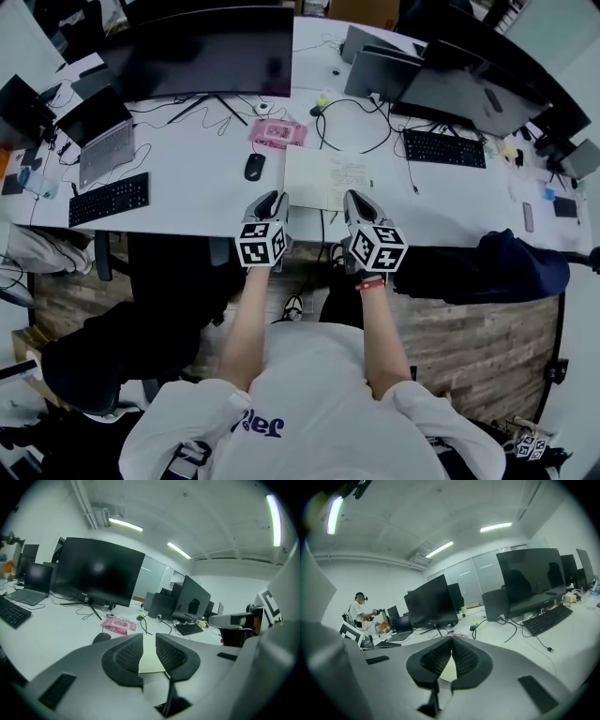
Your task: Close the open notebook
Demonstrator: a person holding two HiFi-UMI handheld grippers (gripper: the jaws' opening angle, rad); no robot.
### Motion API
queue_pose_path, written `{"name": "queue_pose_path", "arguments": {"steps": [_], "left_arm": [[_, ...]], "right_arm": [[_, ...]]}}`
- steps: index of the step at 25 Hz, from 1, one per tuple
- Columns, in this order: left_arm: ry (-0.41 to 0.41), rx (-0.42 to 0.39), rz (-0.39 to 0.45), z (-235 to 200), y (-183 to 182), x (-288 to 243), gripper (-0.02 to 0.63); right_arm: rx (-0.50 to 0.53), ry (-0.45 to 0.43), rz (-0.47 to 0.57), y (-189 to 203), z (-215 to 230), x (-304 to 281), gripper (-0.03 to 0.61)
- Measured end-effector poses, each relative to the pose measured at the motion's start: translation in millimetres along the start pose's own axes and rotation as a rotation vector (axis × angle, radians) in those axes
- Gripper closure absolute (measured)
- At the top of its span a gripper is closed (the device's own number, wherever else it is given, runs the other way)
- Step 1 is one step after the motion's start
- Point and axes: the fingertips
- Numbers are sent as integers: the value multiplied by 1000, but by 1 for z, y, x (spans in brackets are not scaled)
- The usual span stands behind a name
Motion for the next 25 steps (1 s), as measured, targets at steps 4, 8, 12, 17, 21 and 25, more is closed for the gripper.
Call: {"name": "queue_pose_path", "arguments": {"steps": [4, 8, 12, 17, 21, 25], "left_arm": [[-21, 54, -21, -15, 12, -21, 504], [-40, 113, -54, -24, 26, -39, 481], [-37, 166, -90, -28, 39, -56, 458], [-42, 209, -124, -32, 56, -77, 443], [-48, 223, -154, -36, 67, -90, 429], [-52, 244, -183, -39, 78, -101, 419]], "right_arm": [[10, -37, -18, -4, 9, -23, 564], [30, -79, -66, 1, 16, -41, 565], [12, -102, -85, -1, 28, -56, 564], [1, -126, -122, 10, 38, -71, 564], [-10, -141, -141, 17, 45, -80, 564], [-16, -154, -154, 20, 50, -87, 564]]}}
Point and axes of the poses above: the fingertips, and each gripper's own axes: x backward along the fingers, z to its right, y out of its underside, and after that the axes turned 10 degrees about -z, right-handed
